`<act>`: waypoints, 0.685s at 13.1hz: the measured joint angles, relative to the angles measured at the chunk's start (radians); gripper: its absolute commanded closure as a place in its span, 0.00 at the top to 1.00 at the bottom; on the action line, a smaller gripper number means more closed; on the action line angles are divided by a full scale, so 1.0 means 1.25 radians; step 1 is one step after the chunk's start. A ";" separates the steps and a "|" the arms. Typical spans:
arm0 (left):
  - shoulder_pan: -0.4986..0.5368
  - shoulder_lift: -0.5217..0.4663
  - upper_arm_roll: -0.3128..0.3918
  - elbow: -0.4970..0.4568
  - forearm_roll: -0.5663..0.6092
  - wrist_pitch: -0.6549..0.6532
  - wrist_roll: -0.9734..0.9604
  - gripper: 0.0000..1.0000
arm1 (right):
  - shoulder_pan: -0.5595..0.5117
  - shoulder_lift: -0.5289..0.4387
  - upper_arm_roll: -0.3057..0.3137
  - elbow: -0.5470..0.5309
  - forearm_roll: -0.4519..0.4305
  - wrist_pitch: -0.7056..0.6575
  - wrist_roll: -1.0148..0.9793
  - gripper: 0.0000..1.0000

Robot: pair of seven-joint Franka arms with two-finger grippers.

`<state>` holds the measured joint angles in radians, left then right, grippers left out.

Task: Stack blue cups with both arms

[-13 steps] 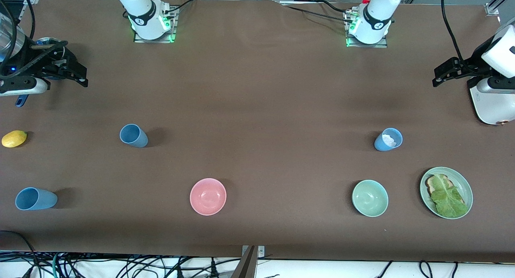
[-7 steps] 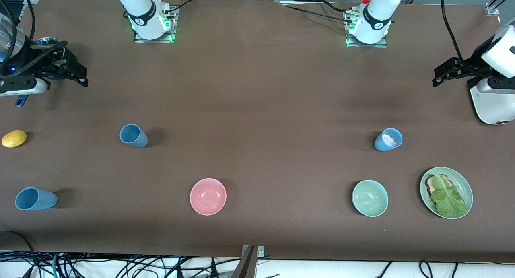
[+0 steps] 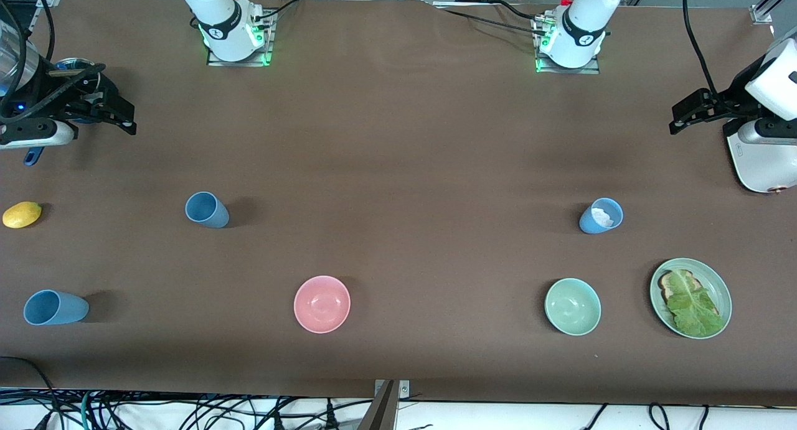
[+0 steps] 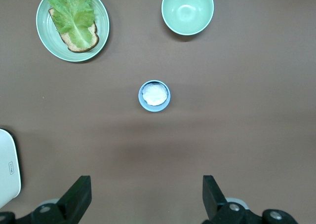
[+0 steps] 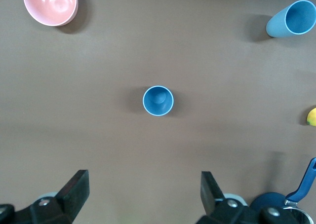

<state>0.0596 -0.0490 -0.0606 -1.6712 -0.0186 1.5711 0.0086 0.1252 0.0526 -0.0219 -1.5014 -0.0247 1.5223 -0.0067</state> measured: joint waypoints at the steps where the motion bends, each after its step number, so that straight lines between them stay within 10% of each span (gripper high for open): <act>1: 0.000 0.000 0.000 0.000 0.000 0.000 0.000 0.99 | 0.000 0.000 0.000 0.000 0.000 0.000 0.000 1.00; 9: 0.000 0.001 0.000 0.007 0.000 0.000 0.000 0.99 | 0.000 0.002 0.000 0.000 0.000 0.000 0.000 1.00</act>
<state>0.0596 -0.0484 -0.0606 -1.6620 -0.0186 1.5711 0.0086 0.1252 0.0547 -0.0219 -1.5015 -0.0247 1.5223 -0.0067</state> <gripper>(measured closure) 0.004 0.000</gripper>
